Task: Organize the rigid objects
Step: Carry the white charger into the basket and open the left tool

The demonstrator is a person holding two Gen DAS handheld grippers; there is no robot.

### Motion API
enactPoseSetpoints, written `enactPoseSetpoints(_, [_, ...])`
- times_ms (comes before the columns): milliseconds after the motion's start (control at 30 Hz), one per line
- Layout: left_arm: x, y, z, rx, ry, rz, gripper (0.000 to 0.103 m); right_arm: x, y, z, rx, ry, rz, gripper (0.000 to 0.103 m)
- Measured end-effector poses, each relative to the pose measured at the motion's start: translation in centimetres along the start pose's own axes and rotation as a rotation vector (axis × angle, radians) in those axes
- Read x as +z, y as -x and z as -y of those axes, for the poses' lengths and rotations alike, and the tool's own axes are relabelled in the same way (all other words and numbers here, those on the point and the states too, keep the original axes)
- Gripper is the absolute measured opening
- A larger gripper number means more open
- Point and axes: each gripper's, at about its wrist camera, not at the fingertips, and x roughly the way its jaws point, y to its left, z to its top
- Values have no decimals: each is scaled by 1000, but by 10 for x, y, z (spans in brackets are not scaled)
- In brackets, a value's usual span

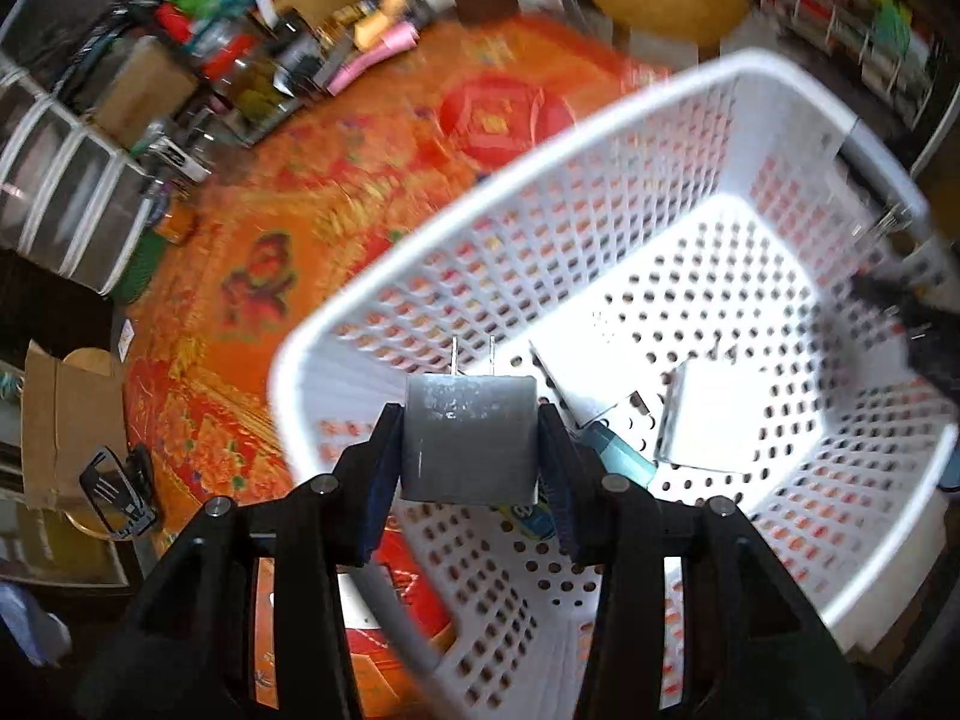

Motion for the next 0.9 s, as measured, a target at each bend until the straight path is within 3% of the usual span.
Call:
enactPoseSetpoints(133, [4, -29, 9, 3, -14, -67, 41, 0, 0, 0, 2, -3, 1, 29])
enactPoseSetpoints(467, [4, -58, 21, -7, -32, -138, 41, 0, -2, -2, -4, 2, -1, 29])
enactPoseSetpoints(900, [9, -66, 33, 12, -60, -151, 45, 0, -1, -3, -7, 4, -2, 29])
